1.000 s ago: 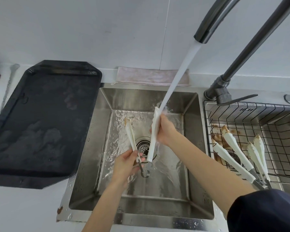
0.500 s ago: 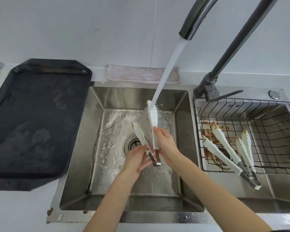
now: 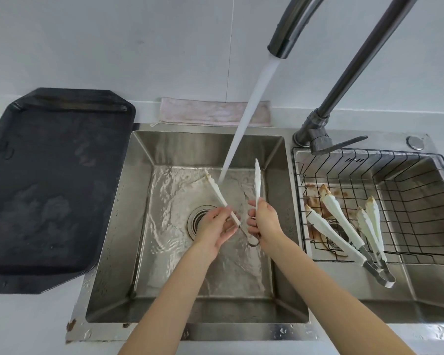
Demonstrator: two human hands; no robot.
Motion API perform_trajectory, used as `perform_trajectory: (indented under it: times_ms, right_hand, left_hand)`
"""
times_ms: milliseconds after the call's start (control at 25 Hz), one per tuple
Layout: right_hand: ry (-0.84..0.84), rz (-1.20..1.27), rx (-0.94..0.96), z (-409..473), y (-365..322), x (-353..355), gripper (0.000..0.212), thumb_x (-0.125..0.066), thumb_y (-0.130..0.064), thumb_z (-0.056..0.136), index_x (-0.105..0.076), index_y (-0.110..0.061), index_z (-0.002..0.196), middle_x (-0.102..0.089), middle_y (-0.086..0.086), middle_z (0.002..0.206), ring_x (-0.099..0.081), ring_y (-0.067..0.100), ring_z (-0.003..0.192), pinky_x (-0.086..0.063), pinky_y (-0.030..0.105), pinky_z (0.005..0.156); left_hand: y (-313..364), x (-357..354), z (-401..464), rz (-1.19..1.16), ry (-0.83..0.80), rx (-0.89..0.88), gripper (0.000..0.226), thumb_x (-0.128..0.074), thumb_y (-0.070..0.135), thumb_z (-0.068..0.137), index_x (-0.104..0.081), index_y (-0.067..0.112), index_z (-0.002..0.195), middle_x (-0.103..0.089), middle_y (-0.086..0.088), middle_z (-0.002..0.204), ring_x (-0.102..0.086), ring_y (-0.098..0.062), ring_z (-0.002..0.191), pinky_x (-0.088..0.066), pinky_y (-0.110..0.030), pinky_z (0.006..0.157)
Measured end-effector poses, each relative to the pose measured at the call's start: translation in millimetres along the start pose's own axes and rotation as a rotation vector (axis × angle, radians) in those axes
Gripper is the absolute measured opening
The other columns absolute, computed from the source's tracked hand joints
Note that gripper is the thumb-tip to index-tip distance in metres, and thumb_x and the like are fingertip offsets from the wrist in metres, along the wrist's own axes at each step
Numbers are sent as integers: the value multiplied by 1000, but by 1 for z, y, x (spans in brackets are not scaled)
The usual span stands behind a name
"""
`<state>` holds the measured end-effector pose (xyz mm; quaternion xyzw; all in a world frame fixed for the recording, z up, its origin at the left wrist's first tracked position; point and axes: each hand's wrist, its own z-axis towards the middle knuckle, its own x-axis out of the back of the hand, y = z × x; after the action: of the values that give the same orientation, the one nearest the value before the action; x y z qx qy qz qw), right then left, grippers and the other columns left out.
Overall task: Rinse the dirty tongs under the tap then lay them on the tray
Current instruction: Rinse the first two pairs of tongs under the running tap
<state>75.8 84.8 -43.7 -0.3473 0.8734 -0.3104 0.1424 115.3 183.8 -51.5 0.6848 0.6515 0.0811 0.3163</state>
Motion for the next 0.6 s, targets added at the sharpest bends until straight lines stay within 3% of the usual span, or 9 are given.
perform_trajectory:
  times_ms: [240,400,600]
  right_hand:
    - [-26,-44,-169,-1,5,3,36,-21,-28,101,-52,-11,106,-31,-3,55,-22,1,21,-16,12,26]
    - [-36,-42,-224,-10,3,1,43,-23,-26,100,-47,-12,67,-34,-8,27,-21,2,17,-16,11,25]
    - [-3,-1,-239,-8,2,0,43,-24,-25,99,-42,-12,62,-33,-5,31,-21,3,16,-16,11,24]
  left_hand:
    - [32,-6,13,-36,-58,-66,8,-51,17,93,-57,10,94,-60,-3,81,-59,-12,78,-50,-24,71]
    - [49,-16,24,-113,-96,-69,7,-53,15,92,-53,10,96,-57,-4,85,-59,-13,79,-51,-25,72]
    - [56,-28,30,-67,-92,-36,12,-54,25,91,-56,13,93,-54,-1,79,-54,-12,75,-47,-24,65]
